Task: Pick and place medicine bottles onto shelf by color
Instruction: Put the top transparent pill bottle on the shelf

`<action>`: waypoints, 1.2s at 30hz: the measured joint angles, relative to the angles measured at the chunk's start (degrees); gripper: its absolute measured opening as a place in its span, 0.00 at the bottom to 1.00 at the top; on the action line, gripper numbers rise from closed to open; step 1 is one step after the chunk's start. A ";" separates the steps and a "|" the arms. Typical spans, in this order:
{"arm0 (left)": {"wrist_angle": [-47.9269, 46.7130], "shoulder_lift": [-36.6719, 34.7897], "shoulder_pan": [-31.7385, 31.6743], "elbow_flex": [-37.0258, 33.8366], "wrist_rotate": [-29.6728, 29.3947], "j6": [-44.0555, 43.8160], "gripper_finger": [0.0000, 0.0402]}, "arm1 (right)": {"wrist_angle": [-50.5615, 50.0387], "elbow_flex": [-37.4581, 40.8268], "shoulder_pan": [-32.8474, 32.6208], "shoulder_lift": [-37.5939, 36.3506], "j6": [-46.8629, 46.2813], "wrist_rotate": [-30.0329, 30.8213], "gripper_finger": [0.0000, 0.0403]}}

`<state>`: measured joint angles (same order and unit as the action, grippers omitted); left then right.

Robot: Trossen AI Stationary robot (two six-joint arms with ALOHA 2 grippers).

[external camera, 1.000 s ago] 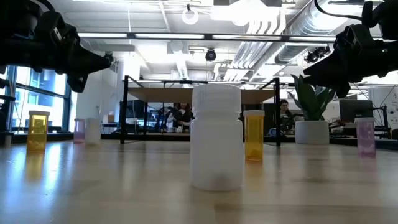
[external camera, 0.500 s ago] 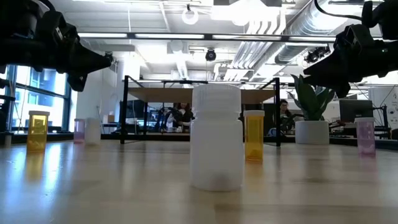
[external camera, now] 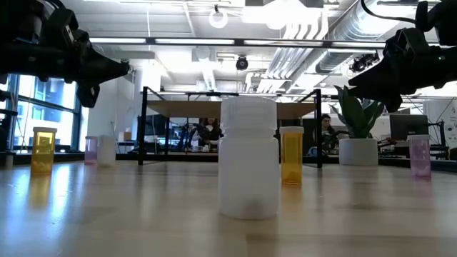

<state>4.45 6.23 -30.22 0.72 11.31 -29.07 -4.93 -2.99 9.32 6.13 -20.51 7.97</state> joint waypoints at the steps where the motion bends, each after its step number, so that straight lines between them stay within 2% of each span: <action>1: 0.00 -0.01 0.00 0.02 0.00 -0.81 0.05 | -0.02 0.00 0.02 0.02 0.00 0.00 0.36; 9: -0.05 0.01 0.00 -0.01 0.51 -2.26 0.09 | 0.00 0.00 0.00 0.02 0.00 0.00 0.36; 17: -0.36 0.03 -0.02 0.01 -0.04 1.43 0.28 | -0.01 -0.01 0.02 0.00 0.00 0.02 0.36; 23: -0.26 0.03 0.00 -0.01 -0.13 -3.13 0.40 | 0.00 -0.01 0.00 0.00 0.00 0.01 0.36; 30: 4.36 0.06 -0.01 0.99 0.04 -5.06 0.42 | 0.00 0.00 0.00 0.00 0.00 0.00 0.36; 36: -0.42 2.40 0.00 8.96 0.09 1.28 0.42 | -0.01 0.00 0.01 0.01 0.00 0.02 0.36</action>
<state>4.02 8.63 -30.22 9.67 11.40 -27.79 -4.94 -2.98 9.34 6.14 -20.51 7.99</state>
